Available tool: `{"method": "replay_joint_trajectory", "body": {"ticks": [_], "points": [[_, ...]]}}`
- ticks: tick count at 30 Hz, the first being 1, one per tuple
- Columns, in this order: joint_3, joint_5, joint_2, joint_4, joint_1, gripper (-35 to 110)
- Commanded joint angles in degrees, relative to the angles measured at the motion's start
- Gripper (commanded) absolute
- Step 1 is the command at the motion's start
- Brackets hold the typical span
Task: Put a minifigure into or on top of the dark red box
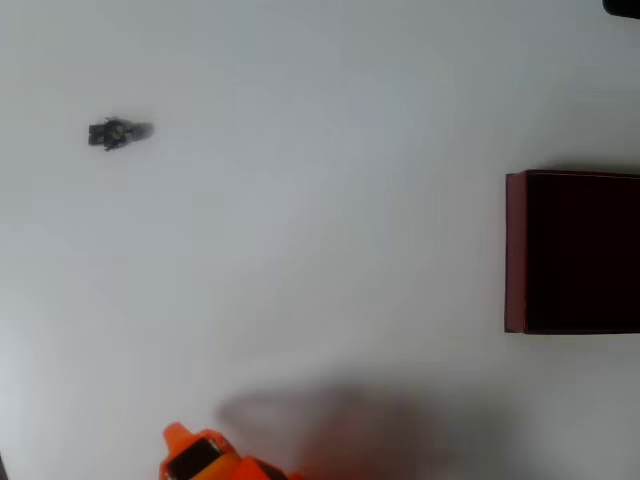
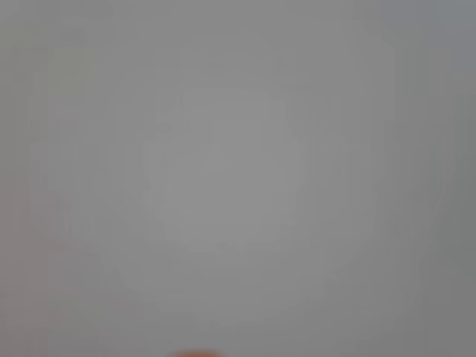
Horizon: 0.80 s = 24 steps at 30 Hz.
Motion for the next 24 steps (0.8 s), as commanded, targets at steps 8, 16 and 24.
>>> {"method": "replay_joint_trajectory", "body": {"ticks": [8,16,24], "points": [[-0.3,0.4,1.4,1.7,-1.2,0],[-0.4,1.6,2.8,2.2,-0.4,0],[-20.7,12.7,-29.5,-8.3,3.4,2]]}}
